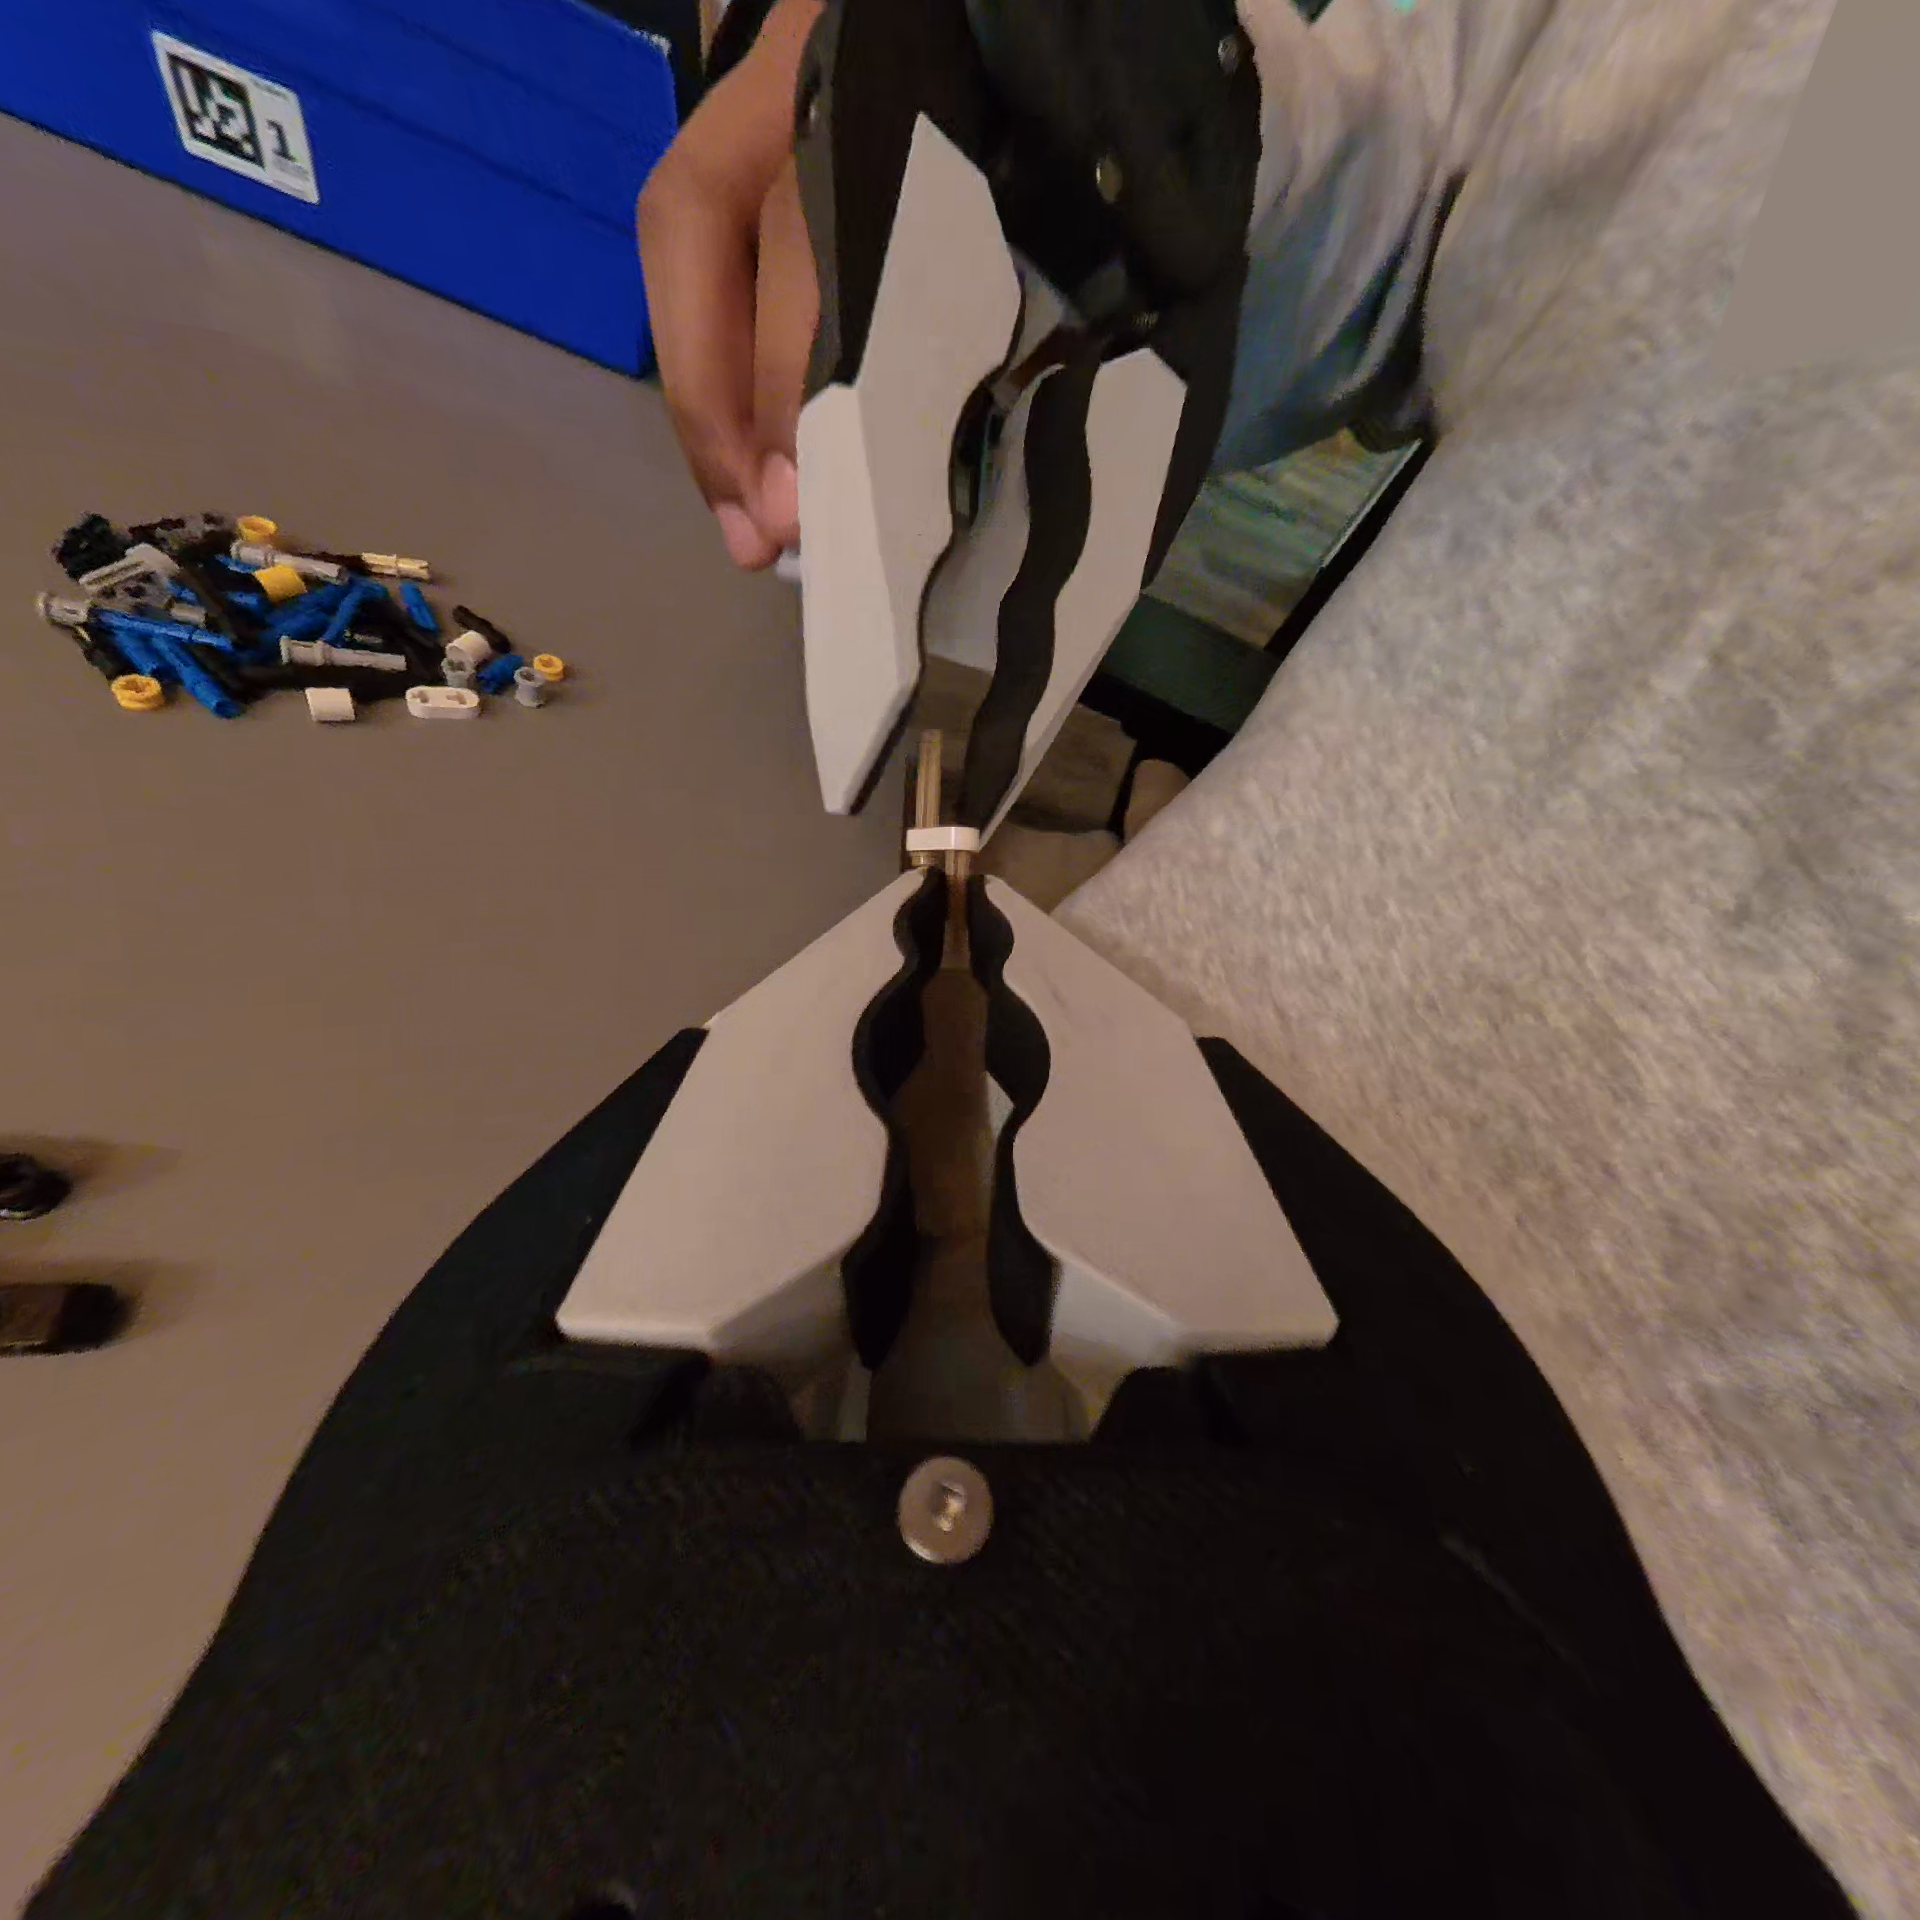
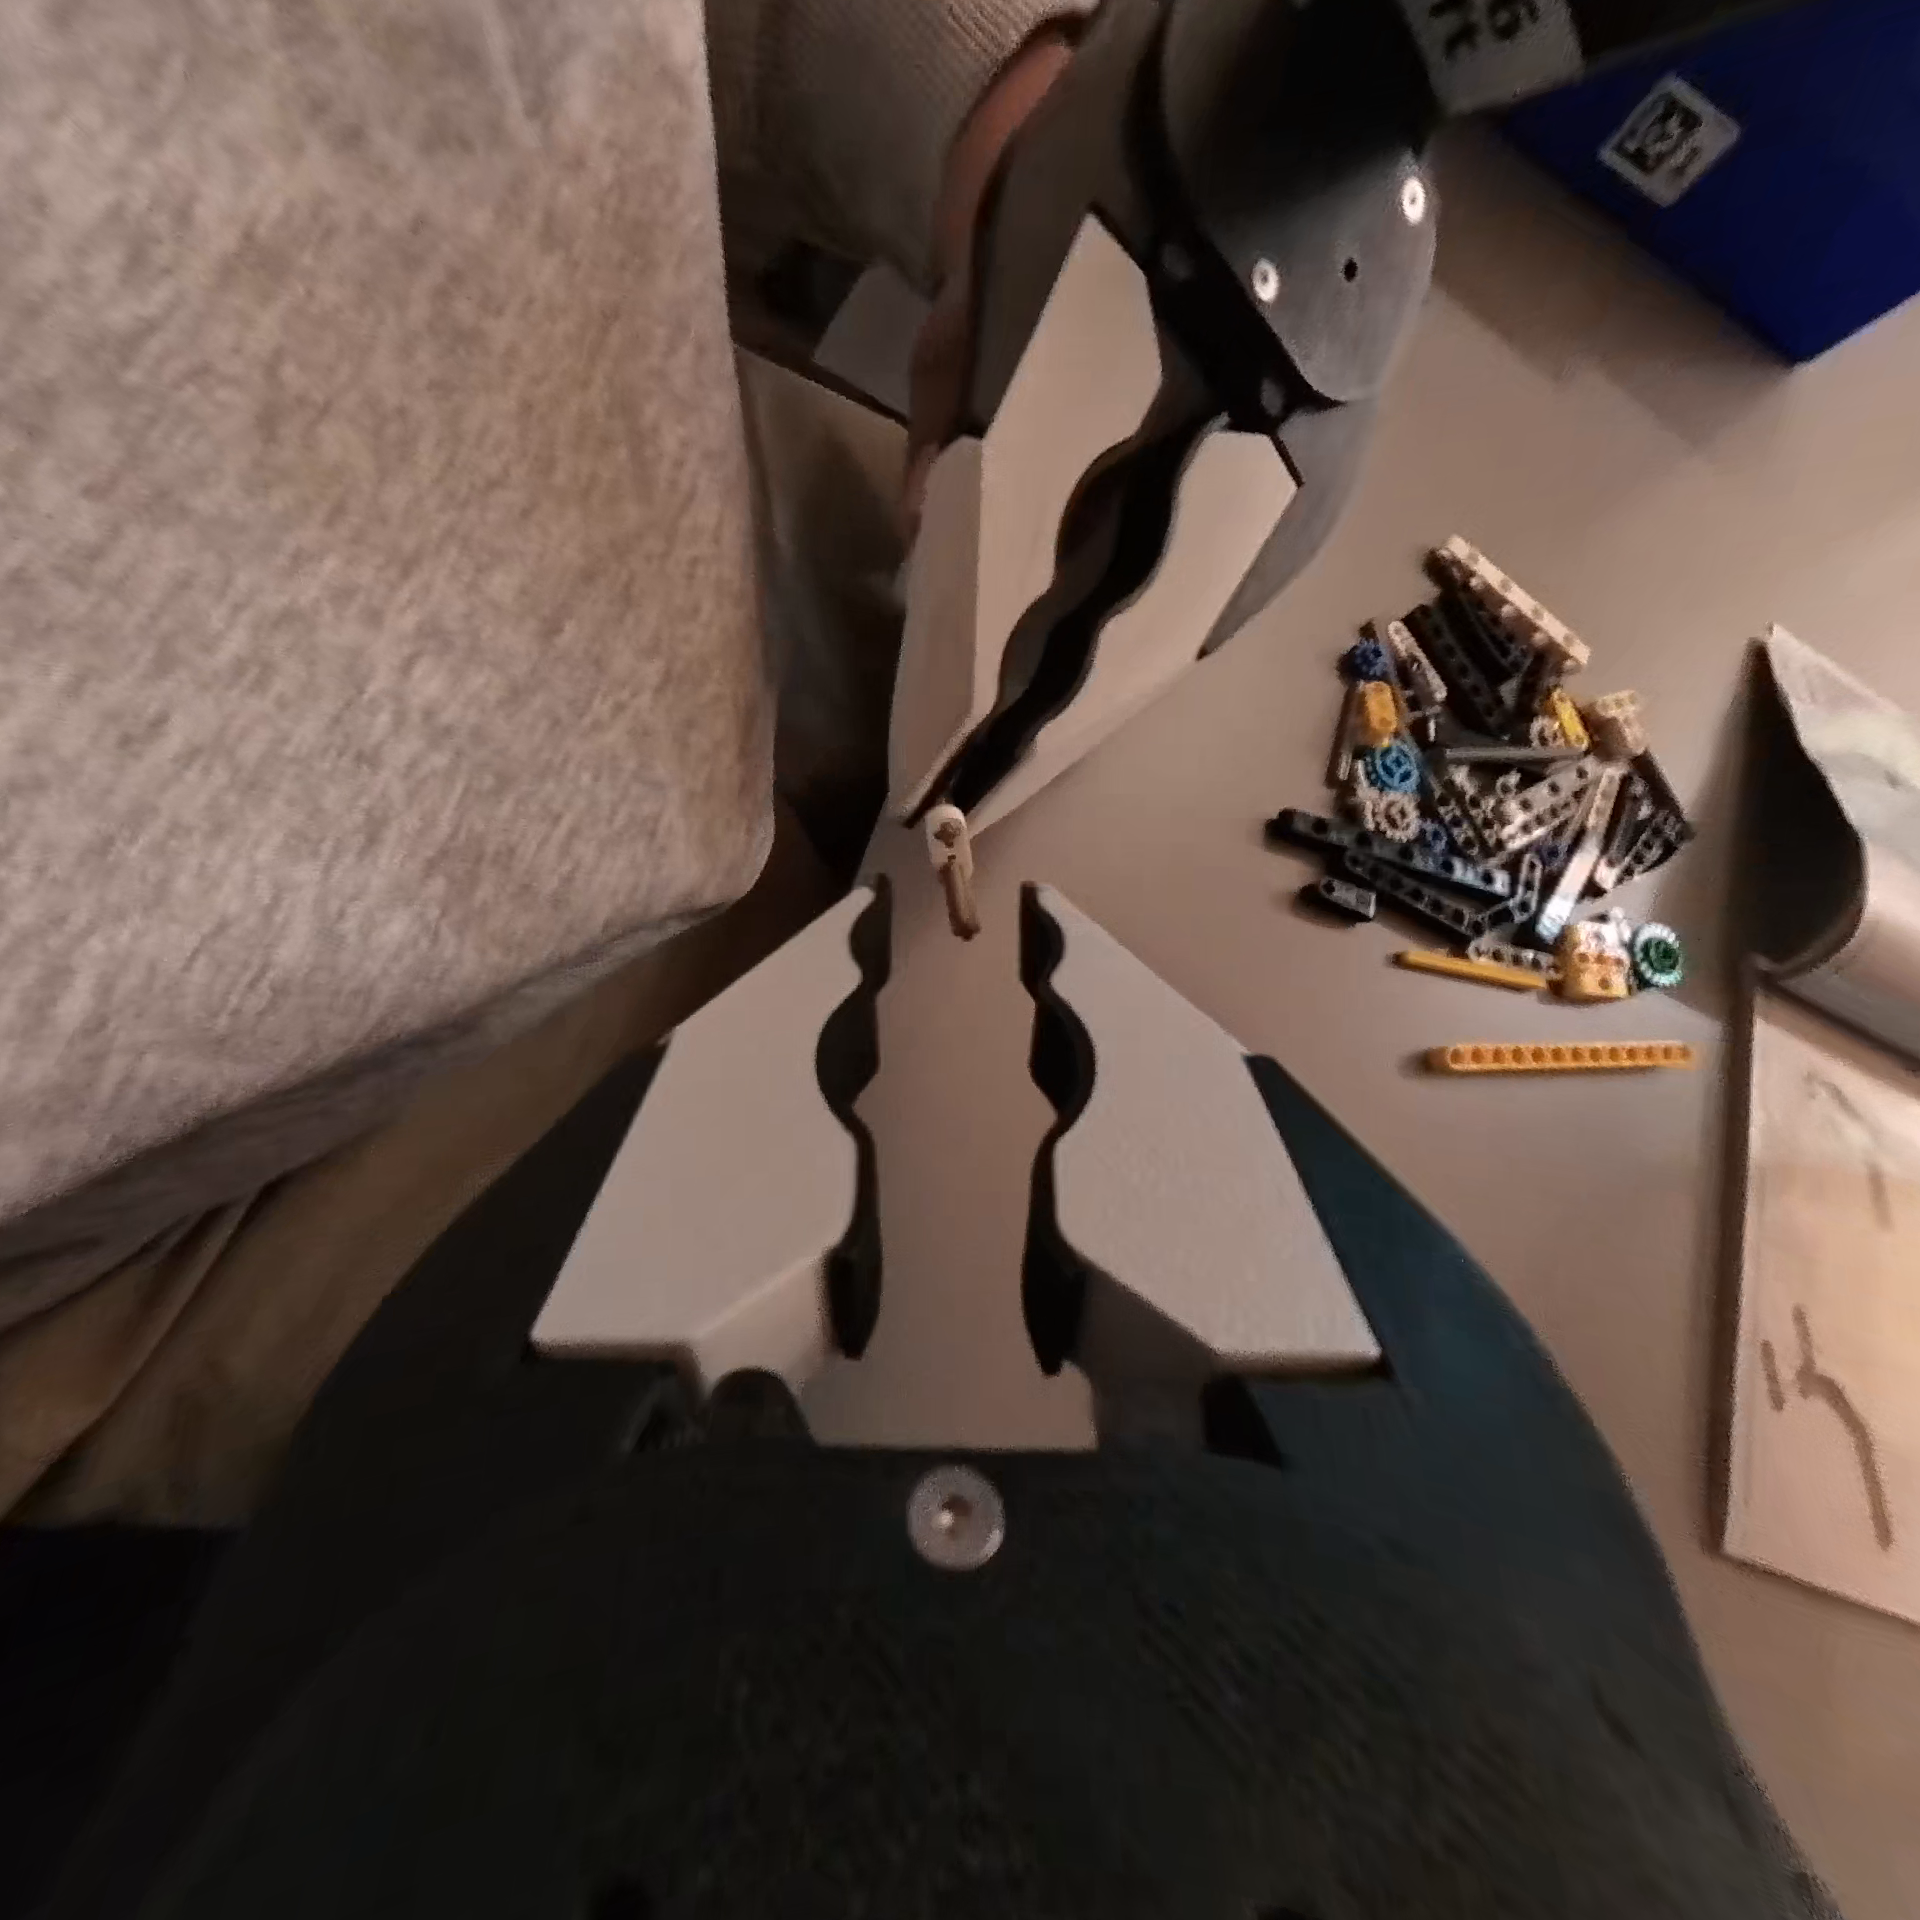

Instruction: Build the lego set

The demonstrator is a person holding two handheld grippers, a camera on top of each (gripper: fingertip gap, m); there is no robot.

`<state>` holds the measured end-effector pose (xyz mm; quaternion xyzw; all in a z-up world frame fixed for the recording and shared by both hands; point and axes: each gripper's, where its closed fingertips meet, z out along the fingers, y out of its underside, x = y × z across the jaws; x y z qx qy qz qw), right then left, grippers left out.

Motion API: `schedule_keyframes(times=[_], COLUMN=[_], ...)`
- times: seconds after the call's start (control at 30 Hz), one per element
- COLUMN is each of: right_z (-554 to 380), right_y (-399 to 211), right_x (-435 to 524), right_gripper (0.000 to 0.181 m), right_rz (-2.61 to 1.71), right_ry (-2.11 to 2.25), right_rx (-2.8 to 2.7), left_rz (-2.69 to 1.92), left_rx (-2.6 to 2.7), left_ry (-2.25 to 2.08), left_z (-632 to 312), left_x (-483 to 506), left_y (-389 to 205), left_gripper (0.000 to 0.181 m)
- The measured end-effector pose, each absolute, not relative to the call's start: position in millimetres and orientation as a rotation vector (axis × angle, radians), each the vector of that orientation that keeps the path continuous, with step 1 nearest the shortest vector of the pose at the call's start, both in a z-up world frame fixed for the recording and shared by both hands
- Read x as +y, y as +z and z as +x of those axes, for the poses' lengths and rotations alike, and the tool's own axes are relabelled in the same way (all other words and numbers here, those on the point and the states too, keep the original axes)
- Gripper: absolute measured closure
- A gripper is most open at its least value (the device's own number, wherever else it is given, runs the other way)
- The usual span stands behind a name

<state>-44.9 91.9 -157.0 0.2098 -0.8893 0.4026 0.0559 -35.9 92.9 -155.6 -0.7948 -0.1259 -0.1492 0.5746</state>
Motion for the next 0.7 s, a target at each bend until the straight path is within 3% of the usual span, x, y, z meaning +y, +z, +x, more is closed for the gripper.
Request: schedule_keyframes(times=[0.07, 0.3, 0.6, 0.7], right_z=[-43.3, -44.4, -34.5, -46.7], right_y=[-154.4, -146.7, -153.0, -156.1], right_x=[87.5, 81.4, 83.0, 89.4], right_gripper=[0.175, 0.167, 0.175, 0.175], right_rz=[0.698, 0.669, 0.678, 0.459], right_ry=[1.243, 1.341, 1.329, 1.273], right_rx=[-2.634, -2.543, -2.724, -2.877], left_rz=[-1.843, -1.799, -1.804, -1.778], left_rx=[-0.297, -0.320, -0.334, -0.453], left_ry=[-0.370, -0.450, -0.525, -0.469], left_z=[-36.2, -35.8, -28.8, -44.6], left_x=[91.8, 89.8, 93.2, 90.4], left_y=[-153.8, -150.6, -153.8, -154.7], left_gripper=[0.179, 0.179, 0.179, 0.161])
